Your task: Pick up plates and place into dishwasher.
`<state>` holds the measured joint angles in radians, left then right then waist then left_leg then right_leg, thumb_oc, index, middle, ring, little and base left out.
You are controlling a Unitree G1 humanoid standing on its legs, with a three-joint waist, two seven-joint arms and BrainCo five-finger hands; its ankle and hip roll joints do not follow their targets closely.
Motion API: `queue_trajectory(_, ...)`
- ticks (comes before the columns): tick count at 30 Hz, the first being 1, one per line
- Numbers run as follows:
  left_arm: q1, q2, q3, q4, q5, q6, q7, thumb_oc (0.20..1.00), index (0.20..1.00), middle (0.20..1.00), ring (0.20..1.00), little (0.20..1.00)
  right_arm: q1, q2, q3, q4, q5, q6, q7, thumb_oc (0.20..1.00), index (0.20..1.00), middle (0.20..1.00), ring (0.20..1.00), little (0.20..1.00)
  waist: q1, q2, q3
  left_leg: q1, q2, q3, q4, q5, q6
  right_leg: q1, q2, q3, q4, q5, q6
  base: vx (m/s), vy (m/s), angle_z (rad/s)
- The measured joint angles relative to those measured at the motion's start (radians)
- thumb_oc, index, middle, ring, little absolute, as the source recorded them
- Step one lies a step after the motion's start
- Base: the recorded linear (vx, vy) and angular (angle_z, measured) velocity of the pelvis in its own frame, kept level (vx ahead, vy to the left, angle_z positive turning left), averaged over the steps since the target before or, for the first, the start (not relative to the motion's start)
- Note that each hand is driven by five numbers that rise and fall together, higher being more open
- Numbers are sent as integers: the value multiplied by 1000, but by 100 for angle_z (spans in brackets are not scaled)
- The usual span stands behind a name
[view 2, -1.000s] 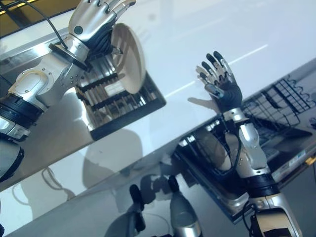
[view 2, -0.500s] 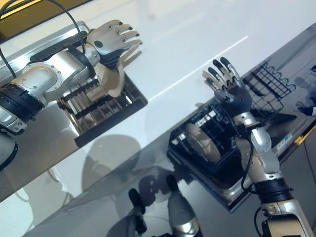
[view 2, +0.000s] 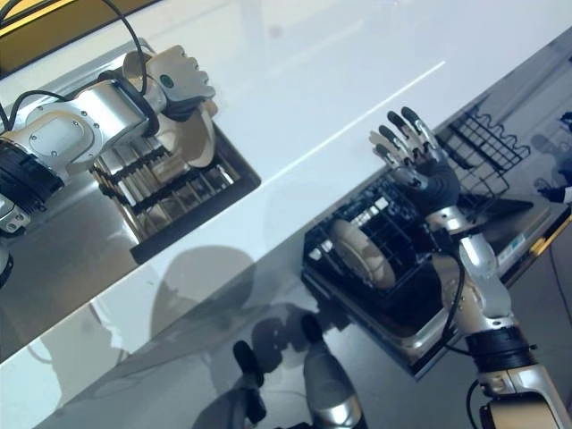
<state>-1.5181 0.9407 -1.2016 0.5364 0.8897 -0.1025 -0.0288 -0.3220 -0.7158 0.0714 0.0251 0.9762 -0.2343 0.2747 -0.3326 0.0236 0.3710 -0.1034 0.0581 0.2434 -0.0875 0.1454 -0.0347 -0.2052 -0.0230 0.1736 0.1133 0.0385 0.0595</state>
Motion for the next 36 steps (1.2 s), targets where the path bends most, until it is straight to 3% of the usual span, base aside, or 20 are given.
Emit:
queue_trajectory(7, 0, 6, 0, -6, -14, -2, 34, 200, 200, 200, 200, 200, 3, -2, -5, -4, 0, 0, 0, 1000, 1000, 1000, 1000, 1000, 10, 0, 0, 1, 0, -1, 0, 1, 1, 1, 1, 0, 0, 0, 0, 0, 0, 0)
queue_trajectory(13, 18, 54, 6, -25, -213, 1, 175, 200, 200, 200, 200, 200, 14, -2, -9, -4, 0, 0, 0, 1000, 1000, 1000, 1000, 1000, 29, 0, -1, 11, 1, -14, 0, 4, 5, 22, -1, -16, -7, 0, -1, 28, -7, 7)
queue_trajectory(16, 73, 73, 101, -43, -273, 0, 274, 200, 200, 200, 200, 200, 37, 3, -37, -4, 0, 2, -1, 1000, 1000, 1000, 1000, 1000, 51, 1, -4, 35, 3, -24, 0, 0, 1, 50, 0, -22, -13, -3, -5, 58, -2, 5)
queue_trajectory(20, 157, 92, 315, -43, -294, -39, 366, 200, 200, 200, 200, 200, 46, 33, -81, -8, -2, 25, -1, 1000, 1000, 1000, 1000, 1000, 66, 5, -39, 51, 7, -28, 0, -3, -3, 71, 3, -31, -18, -8, -9, 92, 22, 5)
queue_trajectory(27, 211, 138, 342, -77, -349, -120, 365, 200, 200, 200, 200, 200, 98, 44, -98, -8, -3, 62, -4, 1000, 1000, 1000, 1000, 1000, 76, 28, -160, 98, 9, -42, -1, -18, -5, 149, -2, -50, -66, -11, -13, 37, 1, 7)
queue_trajectory(31, 286, 153, 420, -129, -420, -160, 381, 200, 200, 200, 200, 200, 125, 71, -99, -7, -12, 60, -25, 1000, 1000, 1000, 1000, 1000, 83, 36, -204, 116, 12, -50, -1, -29, -12, 169, 0, -57, -66, -24, -12, -2, -30, 5)
queue_trajectory(36, 420, 136, 615, -229, -560, -221, 398, 200, 200, 200, 200, 200, 129, 83, -99, -5, -46, 42, -73, 1000, 1000, 1000, 1000, 1000, 85, 42, -255, 132, 12, -52, -1, -37, -9, 178, 2, -58, -61, -34, -12, -22, -35, 0)
